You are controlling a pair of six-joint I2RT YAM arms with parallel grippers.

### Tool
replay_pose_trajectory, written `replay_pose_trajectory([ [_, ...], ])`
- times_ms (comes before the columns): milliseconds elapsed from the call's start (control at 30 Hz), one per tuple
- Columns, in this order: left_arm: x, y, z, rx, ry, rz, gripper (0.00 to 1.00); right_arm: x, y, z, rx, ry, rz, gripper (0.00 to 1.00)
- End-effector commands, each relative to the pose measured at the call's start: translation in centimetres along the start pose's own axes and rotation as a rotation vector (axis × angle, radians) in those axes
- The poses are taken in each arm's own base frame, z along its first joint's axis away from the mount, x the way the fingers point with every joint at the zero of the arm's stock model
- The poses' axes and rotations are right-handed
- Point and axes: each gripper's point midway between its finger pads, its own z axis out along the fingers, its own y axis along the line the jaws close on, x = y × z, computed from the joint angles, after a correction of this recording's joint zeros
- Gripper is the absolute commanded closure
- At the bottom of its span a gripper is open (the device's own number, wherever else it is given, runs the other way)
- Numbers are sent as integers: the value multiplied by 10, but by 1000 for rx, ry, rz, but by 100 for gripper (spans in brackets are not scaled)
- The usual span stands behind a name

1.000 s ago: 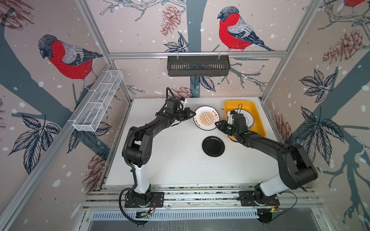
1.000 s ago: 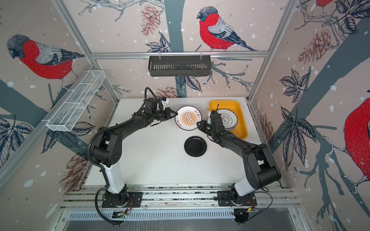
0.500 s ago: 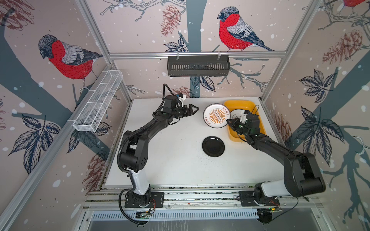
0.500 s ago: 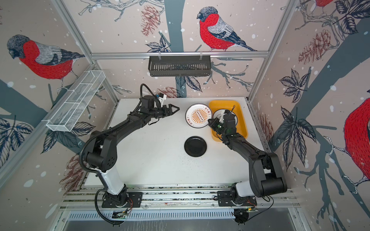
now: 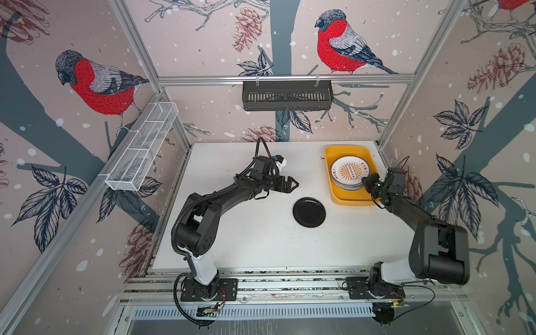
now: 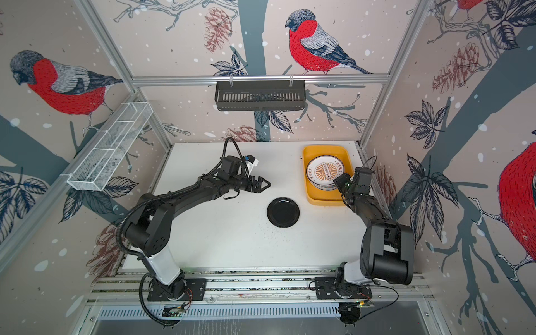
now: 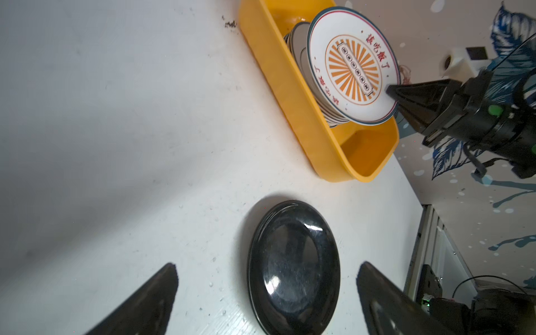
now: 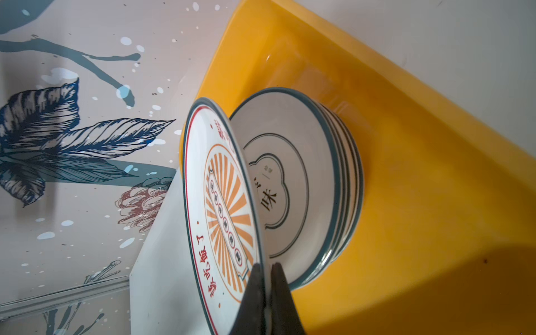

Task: Place the plates into the plastic bin on the countertop
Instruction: 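Lower the sunburst plate onto the stack with the right gripper while the left moves away, then pinch the black plate's rim with the left gripper and tilt it upright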

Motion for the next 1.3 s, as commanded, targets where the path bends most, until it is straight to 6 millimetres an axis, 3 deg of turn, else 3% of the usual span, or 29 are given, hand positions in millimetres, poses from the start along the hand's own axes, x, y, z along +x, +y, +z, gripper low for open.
replay_pose_trajectory([
  [0, 18, 3, 11, -26, 47, 38, 4, -8, -1, 6, -4, -11, -30, 99],
  [200, 57, 1, 37, -30, 164, 48, 12, -13, -15, 18, 42, -14, -26, 99],
  [367, 64, 4, 45, -51, 192, 50, 20, -13, -22, 25, 63, -2, -16, 94],
  [600, 70, 5, 52, -55, 223, 56, 33, -15, -27, 21, 109, -4, -33, 70],
  [733, 79, 4, 59, -60, 262, 71, 39, -17, -26, 17, 135, -1, -56, 46],
  [833, 85, 6, 64, -83, 286, 75, 42, -21, -28, 9, 170, -16, -70, 35],
  [1067, 88, 14, 70, -113, 294, 50, 61, -26, -1, -21, 113, -66, -127, 27],
  [1267, 87, 15, 73, -117, 291, 29, 77, -12, 39, -50, 16, -76, -244, 21],
])
